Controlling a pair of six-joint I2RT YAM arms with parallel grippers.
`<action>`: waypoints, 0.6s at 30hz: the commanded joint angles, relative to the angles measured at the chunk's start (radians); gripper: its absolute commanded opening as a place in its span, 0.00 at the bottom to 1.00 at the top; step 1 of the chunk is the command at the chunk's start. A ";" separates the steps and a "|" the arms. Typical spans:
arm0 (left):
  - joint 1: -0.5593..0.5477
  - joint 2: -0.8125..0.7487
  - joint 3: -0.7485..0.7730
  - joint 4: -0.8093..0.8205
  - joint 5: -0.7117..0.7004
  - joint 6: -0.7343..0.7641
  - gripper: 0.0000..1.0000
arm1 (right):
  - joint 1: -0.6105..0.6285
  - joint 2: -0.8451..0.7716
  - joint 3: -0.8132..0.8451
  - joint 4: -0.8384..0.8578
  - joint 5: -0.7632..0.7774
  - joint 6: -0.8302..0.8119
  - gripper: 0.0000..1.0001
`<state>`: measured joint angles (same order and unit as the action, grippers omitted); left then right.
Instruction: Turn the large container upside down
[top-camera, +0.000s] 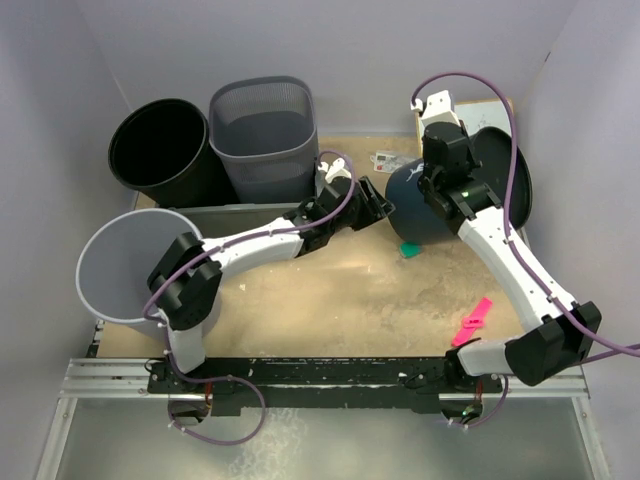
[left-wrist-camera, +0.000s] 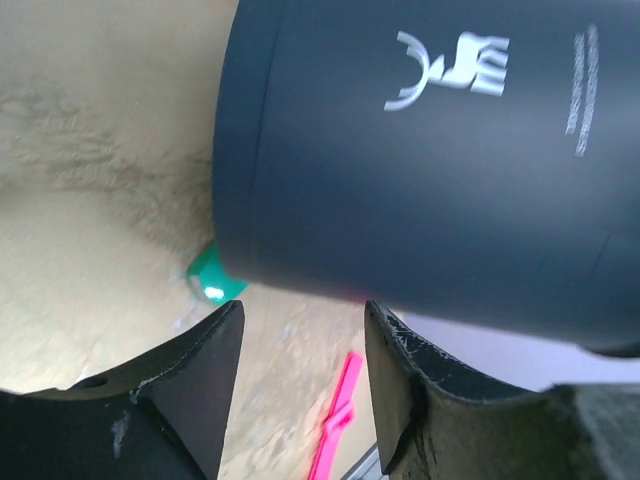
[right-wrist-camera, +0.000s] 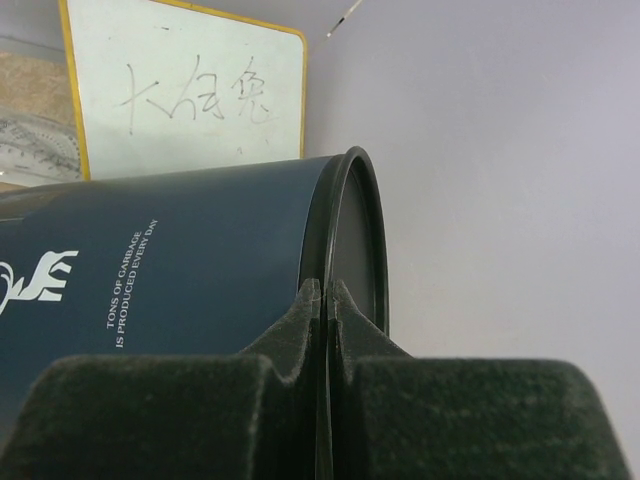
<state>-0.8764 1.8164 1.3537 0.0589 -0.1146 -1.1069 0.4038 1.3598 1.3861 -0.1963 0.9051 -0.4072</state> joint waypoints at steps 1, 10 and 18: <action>0.000 0.081 0.084 0.113 -0.081 -0.116 0.49 | -0.006 0.013 -0.041 -0.137 -0.022 0.056 0.00; -0.012 0.293 0.238 0.133 -0.026 -0.113 0.50 | -0.004 -0.002 -0.003 -0.204 -0.089 0.087 0.00; -0.053 0.403 0.325 0.129 0.053 -0.097 0.52 | 0.006 -0.010 0.015 -0.260 -0.098 0.095 0.00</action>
<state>-0.8993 2.1929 1.6081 0.1413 -0.1196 -1.2118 0.4088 1.3434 1.4044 -0.3126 0.8417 -0.3481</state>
